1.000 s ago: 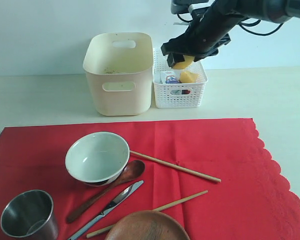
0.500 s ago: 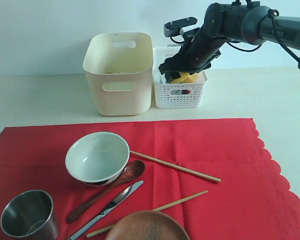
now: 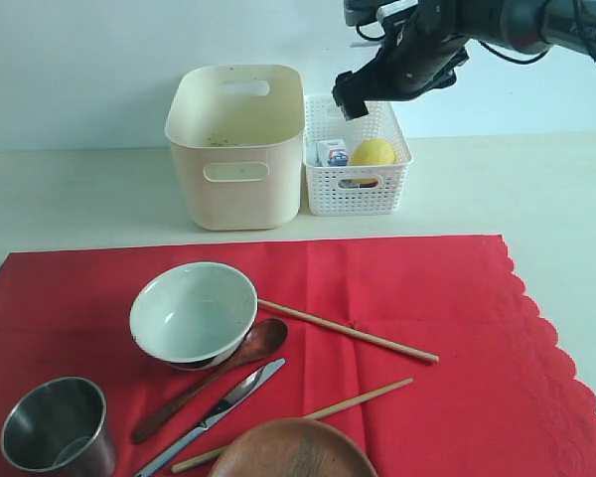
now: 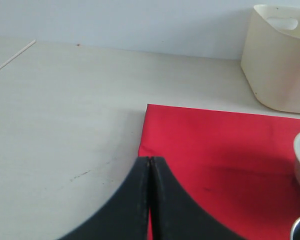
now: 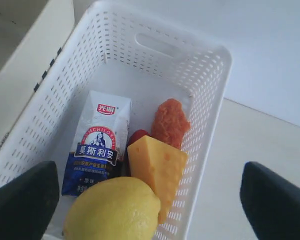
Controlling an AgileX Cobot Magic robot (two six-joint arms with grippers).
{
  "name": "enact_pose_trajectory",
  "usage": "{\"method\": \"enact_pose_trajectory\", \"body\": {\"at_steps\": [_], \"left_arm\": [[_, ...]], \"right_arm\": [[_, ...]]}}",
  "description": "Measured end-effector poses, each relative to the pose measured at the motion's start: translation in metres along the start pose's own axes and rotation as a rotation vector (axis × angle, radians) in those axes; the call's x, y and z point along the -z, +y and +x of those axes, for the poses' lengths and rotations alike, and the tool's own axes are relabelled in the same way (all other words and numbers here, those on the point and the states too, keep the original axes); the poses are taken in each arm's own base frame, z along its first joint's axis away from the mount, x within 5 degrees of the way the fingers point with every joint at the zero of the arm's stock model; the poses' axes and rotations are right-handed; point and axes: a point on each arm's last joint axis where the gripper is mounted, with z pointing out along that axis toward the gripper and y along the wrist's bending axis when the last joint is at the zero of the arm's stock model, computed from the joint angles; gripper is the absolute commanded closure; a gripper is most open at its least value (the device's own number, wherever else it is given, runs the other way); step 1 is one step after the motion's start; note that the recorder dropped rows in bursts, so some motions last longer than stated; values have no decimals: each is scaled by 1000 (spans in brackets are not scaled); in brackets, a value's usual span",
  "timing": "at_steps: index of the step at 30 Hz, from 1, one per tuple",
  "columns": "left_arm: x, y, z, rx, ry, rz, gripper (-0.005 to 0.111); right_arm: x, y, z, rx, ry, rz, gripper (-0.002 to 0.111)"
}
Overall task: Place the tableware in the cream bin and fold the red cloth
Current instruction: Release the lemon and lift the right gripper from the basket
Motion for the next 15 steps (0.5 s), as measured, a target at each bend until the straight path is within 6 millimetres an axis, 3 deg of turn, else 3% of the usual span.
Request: {"method": "enact_pose_trajectory", "body": {"at_steps": [10, 15], "left_arm": [[0, 0, 0, 0, 0, 0, 106], [0, 0, 0, 0, 0, 0, 106]], "right_arm": [[55, -5, -10, 21, 79, 0, 17], [76, 0, -9, 37, 142, -80, 21]]}}
